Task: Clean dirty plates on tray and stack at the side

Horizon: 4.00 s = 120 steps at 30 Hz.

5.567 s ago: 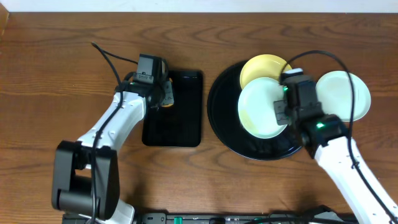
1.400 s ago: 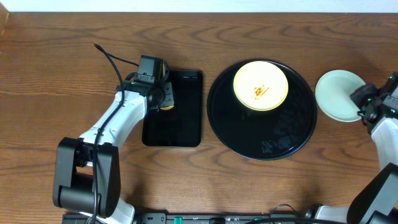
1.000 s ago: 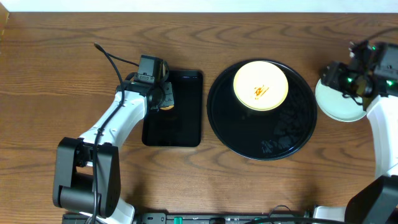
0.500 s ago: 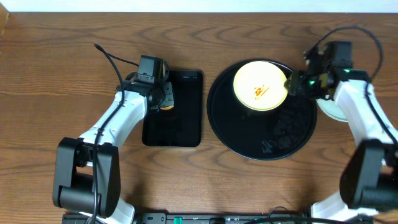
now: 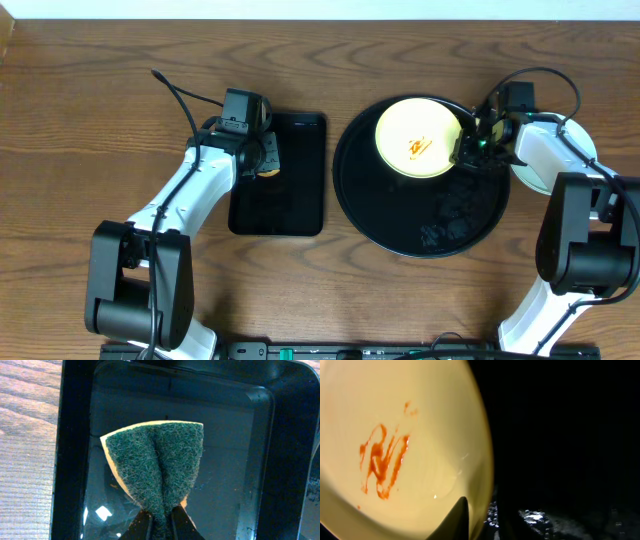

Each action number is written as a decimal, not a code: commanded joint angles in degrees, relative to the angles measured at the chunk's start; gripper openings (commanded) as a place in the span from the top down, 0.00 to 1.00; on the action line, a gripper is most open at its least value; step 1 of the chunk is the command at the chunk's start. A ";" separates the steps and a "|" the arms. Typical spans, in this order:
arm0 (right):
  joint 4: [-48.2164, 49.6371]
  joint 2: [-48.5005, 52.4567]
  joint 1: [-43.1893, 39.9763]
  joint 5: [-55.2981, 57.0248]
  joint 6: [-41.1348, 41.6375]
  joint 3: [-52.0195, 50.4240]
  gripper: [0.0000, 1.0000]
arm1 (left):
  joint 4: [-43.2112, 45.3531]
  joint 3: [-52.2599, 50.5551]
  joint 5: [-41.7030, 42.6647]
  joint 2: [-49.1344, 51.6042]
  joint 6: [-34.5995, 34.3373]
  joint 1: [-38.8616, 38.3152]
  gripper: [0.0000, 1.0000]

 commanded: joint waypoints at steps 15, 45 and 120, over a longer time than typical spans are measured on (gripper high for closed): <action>-6.95 0.94 4.76 1.22 0.31 -0.35 0.99 | 3.04 0.09 13.75 -0.20 1.29 -0.09 0.92; -12.79 0.94 11.85 1.22 0.33 -0.35 0.99 | 31.36 0.09 7.67 8.59 -11.96 -30.36 0.93; -13.79 0.94 13.44 1.27 0.31 -0.35 0.99 | 27.15 2.19 3.37 10.82 -3.08 -31.39 0.93</action>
